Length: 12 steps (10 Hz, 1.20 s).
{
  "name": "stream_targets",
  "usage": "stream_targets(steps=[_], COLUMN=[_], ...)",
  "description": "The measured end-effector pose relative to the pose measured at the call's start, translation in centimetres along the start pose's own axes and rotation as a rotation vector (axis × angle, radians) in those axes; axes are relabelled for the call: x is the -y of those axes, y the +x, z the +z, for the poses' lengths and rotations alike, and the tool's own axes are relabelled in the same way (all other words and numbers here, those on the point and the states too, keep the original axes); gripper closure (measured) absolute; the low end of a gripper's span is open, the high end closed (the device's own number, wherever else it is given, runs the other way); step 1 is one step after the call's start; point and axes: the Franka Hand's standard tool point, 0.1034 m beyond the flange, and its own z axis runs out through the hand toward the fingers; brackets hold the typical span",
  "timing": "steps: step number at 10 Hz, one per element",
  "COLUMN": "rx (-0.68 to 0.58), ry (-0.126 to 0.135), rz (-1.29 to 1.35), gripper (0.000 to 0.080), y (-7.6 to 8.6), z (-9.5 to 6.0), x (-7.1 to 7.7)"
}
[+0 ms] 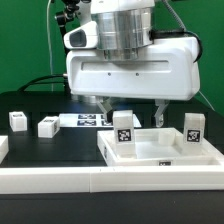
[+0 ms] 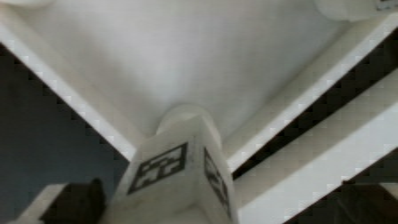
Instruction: Assemble square table
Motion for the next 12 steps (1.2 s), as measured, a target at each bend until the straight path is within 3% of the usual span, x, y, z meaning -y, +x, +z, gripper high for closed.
stream_targets(steps=[7, 9, 10, 11, 12], rx=[-0.001, -0.001, -0.003, -0.004, -0.004], ry=[0.0, 0.0, -0.001, -0.002, -0.002], rz=[-0.448, -0.49, -0.488, -0.484, -0.482], gripper=[0.015, 0.0402, 0.0402, 0.0499, 0.0499], y=[0.22, 0.23, 0.32, 0.45, 0.46], z=[-0.05, -0.05, -0.1, -0.13, -0.13], x=[-0.38, -0.4, -0.48, -0.69, -0.72])
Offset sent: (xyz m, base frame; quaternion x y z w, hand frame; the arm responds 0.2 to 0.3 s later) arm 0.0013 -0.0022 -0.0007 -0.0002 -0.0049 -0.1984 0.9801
